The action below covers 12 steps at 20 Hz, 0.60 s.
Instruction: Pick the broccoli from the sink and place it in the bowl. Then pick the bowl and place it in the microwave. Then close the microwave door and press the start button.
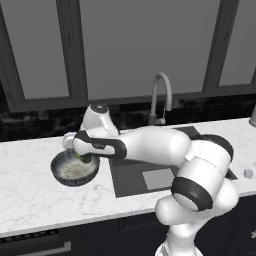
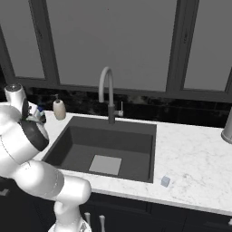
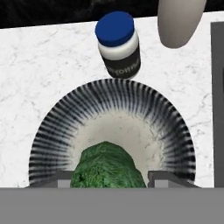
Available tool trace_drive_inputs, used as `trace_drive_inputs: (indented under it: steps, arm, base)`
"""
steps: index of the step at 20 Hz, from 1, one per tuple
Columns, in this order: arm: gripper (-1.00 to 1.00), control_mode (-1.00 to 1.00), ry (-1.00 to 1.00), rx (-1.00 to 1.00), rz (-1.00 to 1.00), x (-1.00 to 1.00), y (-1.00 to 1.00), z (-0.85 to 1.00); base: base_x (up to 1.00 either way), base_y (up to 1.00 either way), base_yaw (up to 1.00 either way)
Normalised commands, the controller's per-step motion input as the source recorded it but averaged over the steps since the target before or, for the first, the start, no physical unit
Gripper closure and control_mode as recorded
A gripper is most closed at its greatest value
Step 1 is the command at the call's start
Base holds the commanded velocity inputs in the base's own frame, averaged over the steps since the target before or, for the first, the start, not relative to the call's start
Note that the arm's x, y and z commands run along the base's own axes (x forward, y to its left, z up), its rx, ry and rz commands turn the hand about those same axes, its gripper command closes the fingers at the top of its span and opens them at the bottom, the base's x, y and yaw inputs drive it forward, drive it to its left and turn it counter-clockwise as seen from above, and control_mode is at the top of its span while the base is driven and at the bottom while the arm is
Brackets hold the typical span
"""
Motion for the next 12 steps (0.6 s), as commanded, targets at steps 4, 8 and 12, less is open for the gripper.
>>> trace_drive_inputs:
  steps: [4,8,12]
  arm:
    - [1.00,-1.00,0.01,0.00,0.00,0.25,0.17,-0.39]
    - [1.00,-1.00,0.00,0.00,0.00,0.21,0.20,-0.35]
    - [1.00,-1.00,0.01,0.00,0.00,0.17,0.13,-0.36]
  base:
    - [0.00,0.00,0.00]
    - [0.00,0.00,0.00]
    - [0.00,0.00,0.00]
